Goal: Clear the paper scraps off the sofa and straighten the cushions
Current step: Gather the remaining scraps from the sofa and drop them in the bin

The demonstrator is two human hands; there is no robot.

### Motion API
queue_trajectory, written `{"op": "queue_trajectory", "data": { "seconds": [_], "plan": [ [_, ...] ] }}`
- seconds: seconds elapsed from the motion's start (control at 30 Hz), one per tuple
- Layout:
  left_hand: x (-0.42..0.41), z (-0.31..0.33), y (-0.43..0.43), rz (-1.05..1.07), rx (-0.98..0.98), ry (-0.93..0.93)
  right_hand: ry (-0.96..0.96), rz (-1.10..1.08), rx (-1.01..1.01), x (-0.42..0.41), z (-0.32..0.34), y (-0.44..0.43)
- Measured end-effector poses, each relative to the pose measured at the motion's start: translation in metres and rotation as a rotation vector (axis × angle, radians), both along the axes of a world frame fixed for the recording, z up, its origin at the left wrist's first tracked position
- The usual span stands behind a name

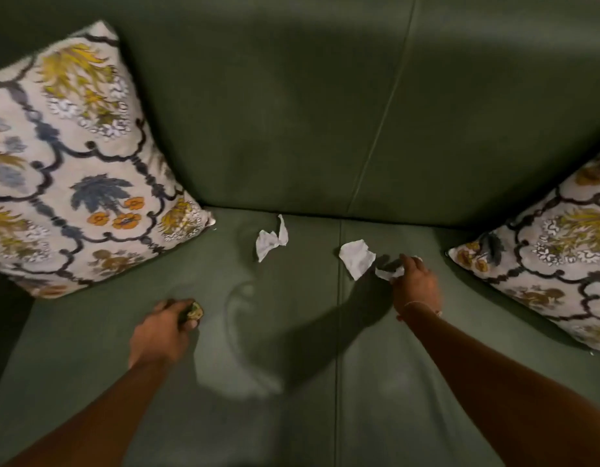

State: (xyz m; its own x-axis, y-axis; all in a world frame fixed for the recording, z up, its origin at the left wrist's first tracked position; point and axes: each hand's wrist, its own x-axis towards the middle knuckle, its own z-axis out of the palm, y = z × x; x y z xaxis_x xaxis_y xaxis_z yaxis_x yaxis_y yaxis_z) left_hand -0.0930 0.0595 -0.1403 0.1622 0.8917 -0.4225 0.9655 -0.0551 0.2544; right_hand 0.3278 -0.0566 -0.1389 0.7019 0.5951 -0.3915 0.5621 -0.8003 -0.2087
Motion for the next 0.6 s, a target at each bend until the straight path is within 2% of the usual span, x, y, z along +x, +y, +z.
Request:
{"op": "queue_trajectory", "data": {
  "seconds": [0.13,0.27,0.4,0.53,0.6],
  "plan": [
    [-0.002,-0.013,-0.001,-0.076,0.086,0.033,-0.038,0.077,-0.072,0.020,-0.025,-0.008],
    [0.006,-0.013,-0.001,-0.125,0.124,0.063,-0.141,0.083,0.044,0.014,-0.032,-0.026],
    [0.044,-0.002,0.009,-0.142,0.202,-0.016,-0.012,-0.001,0.124,0.005,-0.018,-0.034],
    [0.108,0.011,0.041,-0.193,0.264,-0.163,-0.104,0.195,0.336,-0.011,-0.003,-0.022],
    [0.142,0.011,0.059,-0.249,0.261,-0.194,-0.142,0.278,0.356,-0.015,-0.001,0.000]
  ]
}}
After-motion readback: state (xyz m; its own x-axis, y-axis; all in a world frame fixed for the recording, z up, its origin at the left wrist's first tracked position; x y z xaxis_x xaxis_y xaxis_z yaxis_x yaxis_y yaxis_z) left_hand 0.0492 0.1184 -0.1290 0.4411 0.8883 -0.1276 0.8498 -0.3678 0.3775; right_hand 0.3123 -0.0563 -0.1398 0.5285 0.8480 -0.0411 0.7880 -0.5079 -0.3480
